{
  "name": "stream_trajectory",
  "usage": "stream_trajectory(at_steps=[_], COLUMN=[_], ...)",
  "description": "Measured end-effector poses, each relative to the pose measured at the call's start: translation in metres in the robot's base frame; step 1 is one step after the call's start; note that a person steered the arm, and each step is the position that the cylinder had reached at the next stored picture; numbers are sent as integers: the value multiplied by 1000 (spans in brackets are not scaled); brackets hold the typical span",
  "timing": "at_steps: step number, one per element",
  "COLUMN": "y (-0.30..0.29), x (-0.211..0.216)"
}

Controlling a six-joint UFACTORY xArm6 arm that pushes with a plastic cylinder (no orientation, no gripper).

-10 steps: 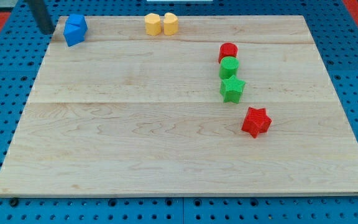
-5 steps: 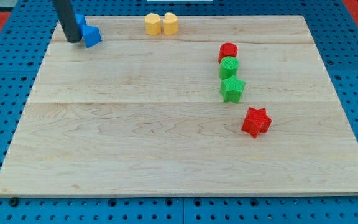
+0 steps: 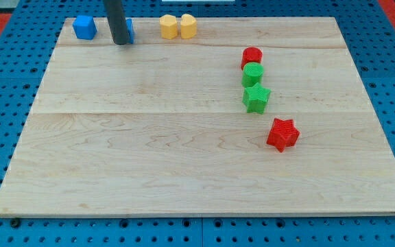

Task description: Place the blue triangle in between the yellow blocks and blue cube

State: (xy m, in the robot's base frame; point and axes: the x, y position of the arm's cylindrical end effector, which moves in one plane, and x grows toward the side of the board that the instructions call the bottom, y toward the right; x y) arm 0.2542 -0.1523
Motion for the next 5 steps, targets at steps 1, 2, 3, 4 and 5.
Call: stream_trajectory(at_steps=[1, 2, 3, 4, 5], y=[1, 1, 17, 28, 40], x=[-13, -13, 37, 49, 41])
